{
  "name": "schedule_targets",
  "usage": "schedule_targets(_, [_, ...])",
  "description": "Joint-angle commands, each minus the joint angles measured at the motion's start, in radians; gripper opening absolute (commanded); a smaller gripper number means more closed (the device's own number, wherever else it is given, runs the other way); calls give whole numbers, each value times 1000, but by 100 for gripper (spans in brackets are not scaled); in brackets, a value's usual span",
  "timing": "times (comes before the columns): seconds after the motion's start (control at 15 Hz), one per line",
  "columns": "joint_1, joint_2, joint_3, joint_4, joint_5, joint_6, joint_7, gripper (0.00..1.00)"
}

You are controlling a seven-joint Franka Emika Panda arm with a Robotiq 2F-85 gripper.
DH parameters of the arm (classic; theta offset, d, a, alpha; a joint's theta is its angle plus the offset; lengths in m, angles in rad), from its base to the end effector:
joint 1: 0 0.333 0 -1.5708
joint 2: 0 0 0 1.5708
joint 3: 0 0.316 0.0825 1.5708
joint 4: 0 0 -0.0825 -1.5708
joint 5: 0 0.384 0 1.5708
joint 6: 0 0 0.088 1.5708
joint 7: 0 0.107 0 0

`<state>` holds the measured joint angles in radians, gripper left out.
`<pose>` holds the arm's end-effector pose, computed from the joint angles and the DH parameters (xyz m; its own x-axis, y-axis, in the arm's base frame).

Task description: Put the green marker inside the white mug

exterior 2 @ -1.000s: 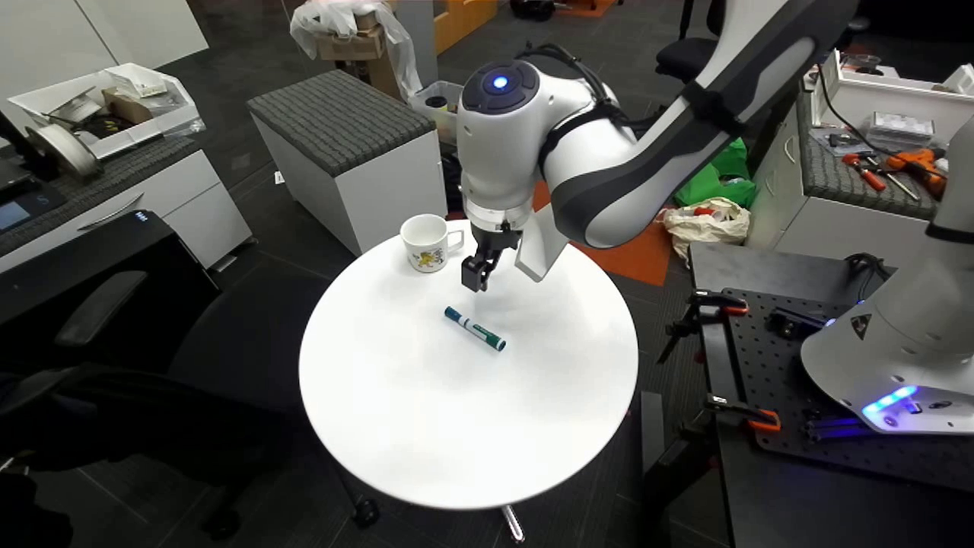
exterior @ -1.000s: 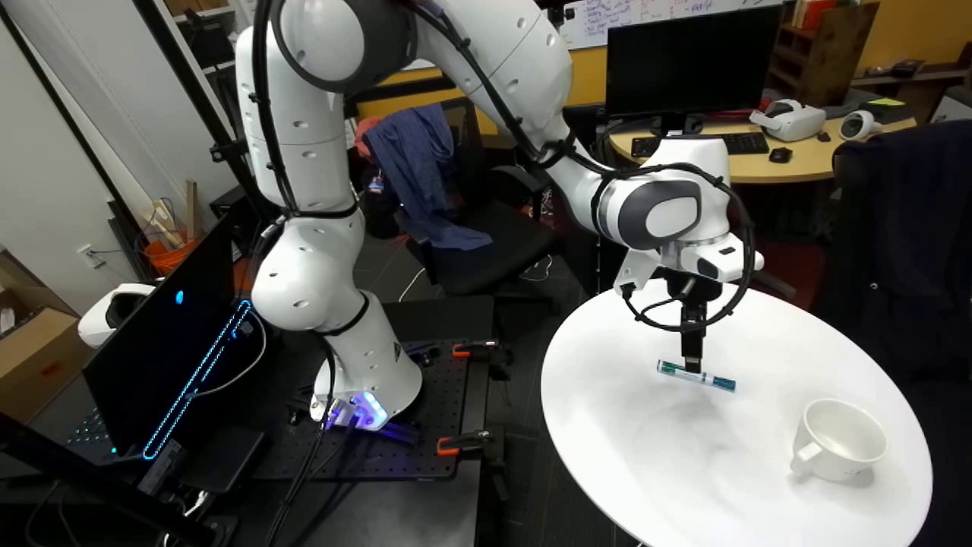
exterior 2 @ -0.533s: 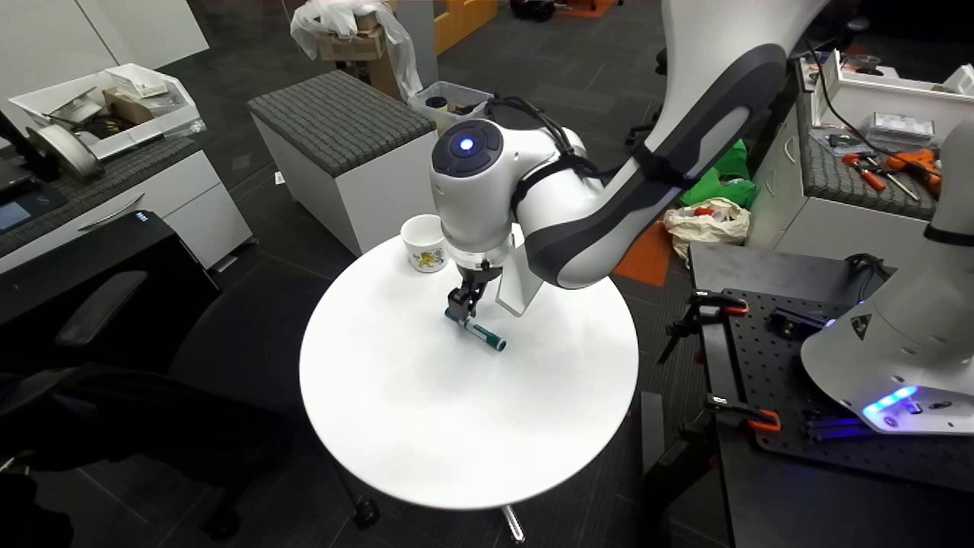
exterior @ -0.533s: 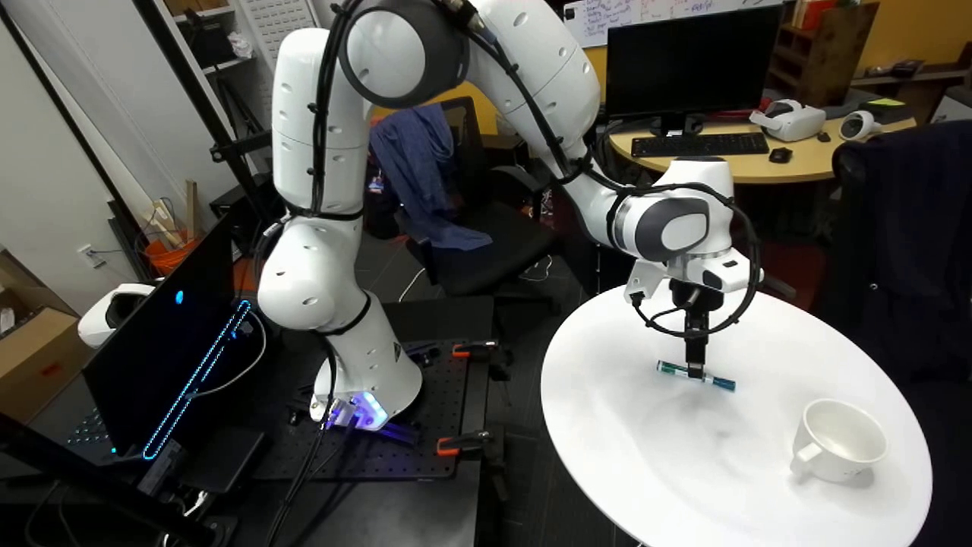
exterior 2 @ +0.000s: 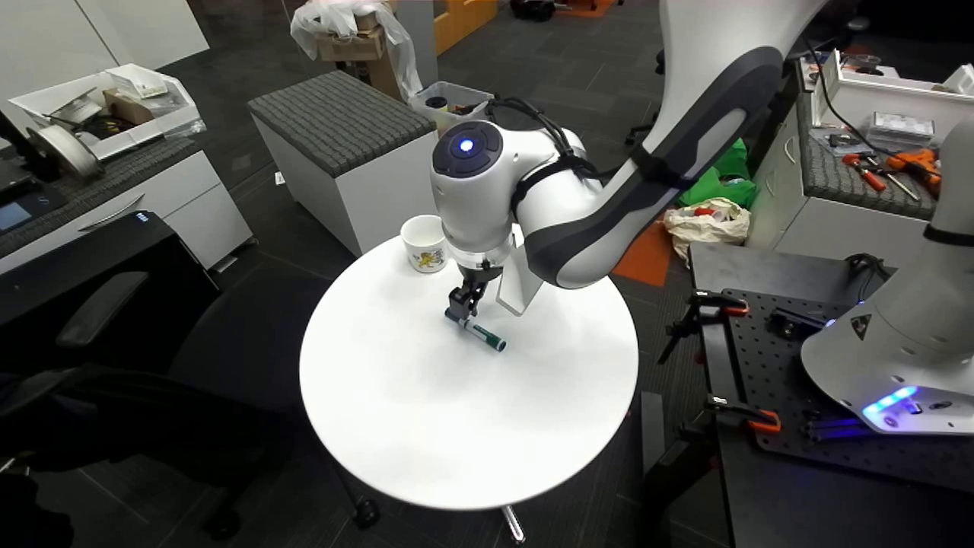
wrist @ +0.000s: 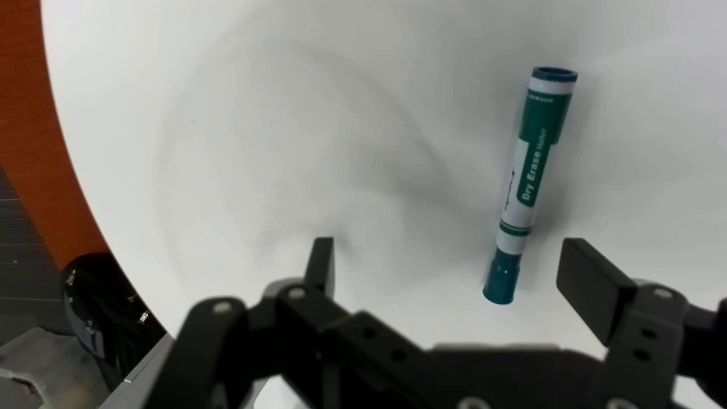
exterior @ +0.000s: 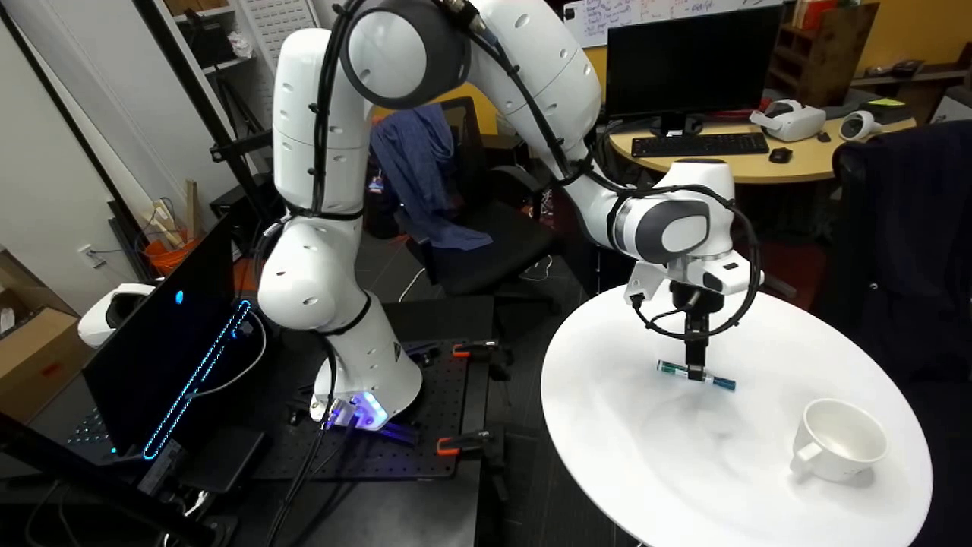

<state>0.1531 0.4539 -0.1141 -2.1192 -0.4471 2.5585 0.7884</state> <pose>0.5738 0.0283 0.1939 0.9322 -0.3317 0.1451 -0.3589 -0.8996 0.2490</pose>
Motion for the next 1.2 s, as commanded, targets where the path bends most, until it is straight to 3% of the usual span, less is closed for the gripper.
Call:
schedule_targets(0.0, [23, 23, -15, 17, 26, 0, -18, 100])
schedule_targets(0.4, [51, 124, -12, 89, 55, 30, -6, 100])
schedule_targets(0.67, [88, 206, -46, 148, 81, 160, 32, 100])
schedule_targets(0.87, [102, 254, -67, 175, 154, 231, 25, 100])
schedule_targets(1.13, [142, 267, -101, 164, 233, 242, 29, 100])
